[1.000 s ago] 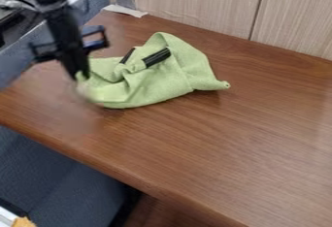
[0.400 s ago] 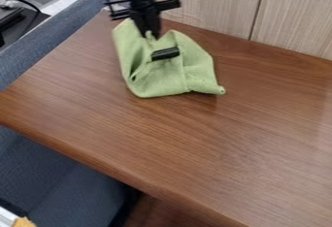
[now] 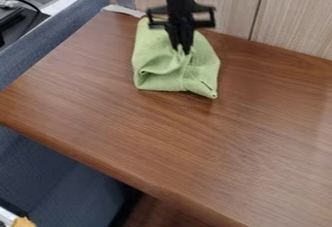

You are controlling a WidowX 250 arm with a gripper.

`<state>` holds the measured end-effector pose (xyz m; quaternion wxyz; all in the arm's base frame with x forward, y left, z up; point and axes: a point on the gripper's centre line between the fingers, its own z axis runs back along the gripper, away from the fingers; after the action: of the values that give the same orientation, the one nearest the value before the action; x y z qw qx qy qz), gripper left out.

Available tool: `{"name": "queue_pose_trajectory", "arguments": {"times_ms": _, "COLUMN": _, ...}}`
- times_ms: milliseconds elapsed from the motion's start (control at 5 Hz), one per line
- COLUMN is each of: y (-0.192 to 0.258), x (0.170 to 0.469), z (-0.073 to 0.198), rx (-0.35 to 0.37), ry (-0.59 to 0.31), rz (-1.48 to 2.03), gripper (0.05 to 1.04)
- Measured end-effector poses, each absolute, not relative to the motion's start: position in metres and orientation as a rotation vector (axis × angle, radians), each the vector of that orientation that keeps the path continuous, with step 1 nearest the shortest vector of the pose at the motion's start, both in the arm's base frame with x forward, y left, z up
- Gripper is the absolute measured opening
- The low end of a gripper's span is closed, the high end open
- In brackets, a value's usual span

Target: Fold the cloth from left to right

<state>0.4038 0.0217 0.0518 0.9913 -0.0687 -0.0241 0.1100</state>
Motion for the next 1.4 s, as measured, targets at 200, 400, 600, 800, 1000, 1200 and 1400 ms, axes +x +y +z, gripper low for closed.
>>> {"name": "queue_pose_trajectory", "arguments": {"times_ms": 200, "y": 0.01, "x": 0.403, "z": 0.033, "rx": -0.113, "ry": -0.015, "rz": 0.177, "gripper": 0.086}}
{"name": "queue_pose_trajectory", "arguments": {"times_ms": 400, "y": 0.005, "x": 0.404, "z": 0.022, "rx": -0.074, "ry": -0.01, "rz": 0.142, "gripper": 0.086}}
{"name": "queue_pose_trajectory", "arguments": {"times_ms": 600, "y": 0.005, "x": 0.402, "z": 0.02, "rx": -0.063, "ry": 0.008, "rz": 0.13, "gripper": 0.108}}
{"name": "queue_pose_trajectory", "arguments": {"times_ms": 800, "y": 0.006, "x": 0.398, "z": 0.02, "rx": -0.06, "ry": 0.023, "rz": 0.119, "gripper": 0.285}}
{"name": "queue_pose_trajectory", "arguments": {"times_ms": 1000, "y": 0.007, "x": 0.39, "z": 0.026, "rx": -0.053, "ry": 0.017, "rz": 0.124, "gripper": 0.554}}
{"name": "queue_pose_trajectory", "arguments": {"times_ms": 1200, "y": 0.01, "x": 0.387, "z": 0.027, "rx": -0.056, "ry": 0.009, "rz": 0.12, "gripper": 0.848}}
{"name": "queue_pose_trajectory", "arguments": {"times_ms": 1400, "y": 0.01, "x": 0.385, "z": 0.027, "rx": -0.054, "ry": 0.025, "rz": 0.096, "gripper": 1.009}}
